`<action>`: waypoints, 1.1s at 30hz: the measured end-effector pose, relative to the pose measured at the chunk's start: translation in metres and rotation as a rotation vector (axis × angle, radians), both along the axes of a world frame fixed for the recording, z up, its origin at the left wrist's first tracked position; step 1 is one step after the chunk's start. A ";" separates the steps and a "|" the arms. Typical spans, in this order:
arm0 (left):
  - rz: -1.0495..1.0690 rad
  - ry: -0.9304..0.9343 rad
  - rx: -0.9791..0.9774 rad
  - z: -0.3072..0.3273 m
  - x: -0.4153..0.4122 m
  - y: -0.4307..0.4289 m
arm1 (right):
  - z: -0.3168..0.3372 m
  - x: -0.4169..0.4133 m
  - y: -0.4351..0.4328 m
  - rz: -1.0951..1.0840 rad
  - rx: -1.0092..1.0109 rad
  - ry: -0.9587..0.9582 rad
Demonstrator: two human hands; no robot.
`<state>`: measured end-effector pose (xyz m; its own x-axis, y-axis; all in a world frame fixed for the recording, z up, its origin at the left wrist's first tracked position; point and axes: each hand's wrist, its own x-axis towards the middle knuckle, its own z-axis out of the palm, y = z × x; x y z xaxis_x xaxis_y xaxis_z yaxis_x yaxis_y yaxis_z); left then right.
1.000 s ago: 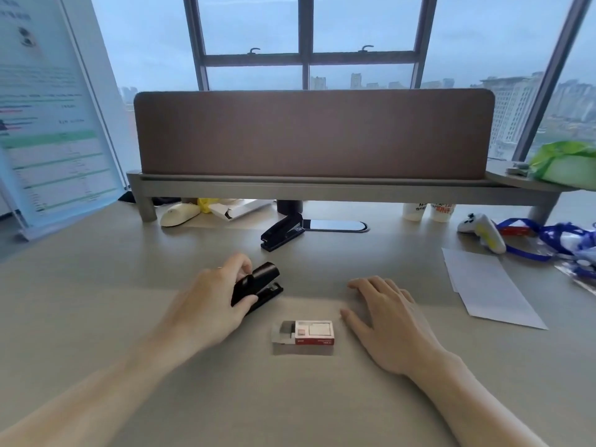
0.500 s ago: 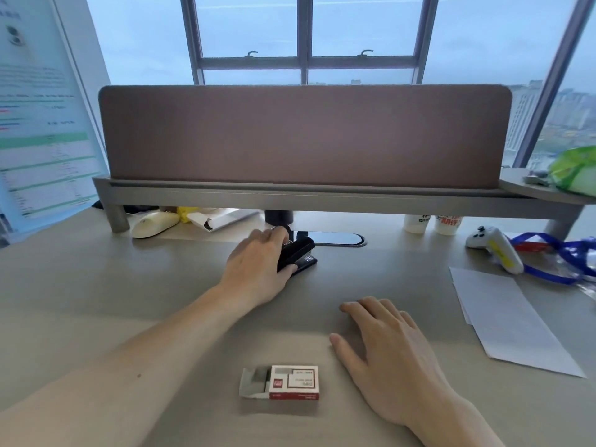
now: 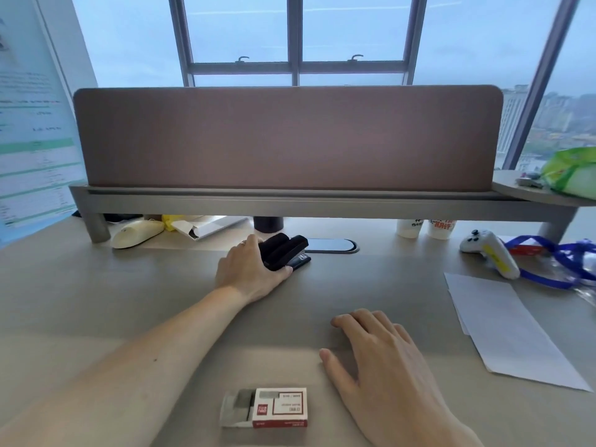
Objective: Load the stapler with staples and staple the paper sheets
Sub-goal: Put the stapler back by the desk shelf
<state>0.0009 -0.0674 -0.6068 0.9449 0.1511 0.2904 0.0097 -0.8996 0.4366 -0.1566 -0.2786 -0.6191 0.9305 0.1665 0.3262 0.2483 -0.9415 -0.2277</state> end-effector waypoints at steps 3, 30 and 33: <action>0.038 -0.038 -0.007 -0.005 0.004 -0.002 | 0.002 -0.001 0.000 0.024 0.006 0.012; -0.567 -0.016 -0.195 -0.007 -0.227 0.062 | 0.006 -0.067 0.021 0.345 0.176 0.005; -0.560 -0.027 -0.210 -0.006 -0.223 0.063 | 0.004 -0.065 0.022 0.353 0.172 -0.006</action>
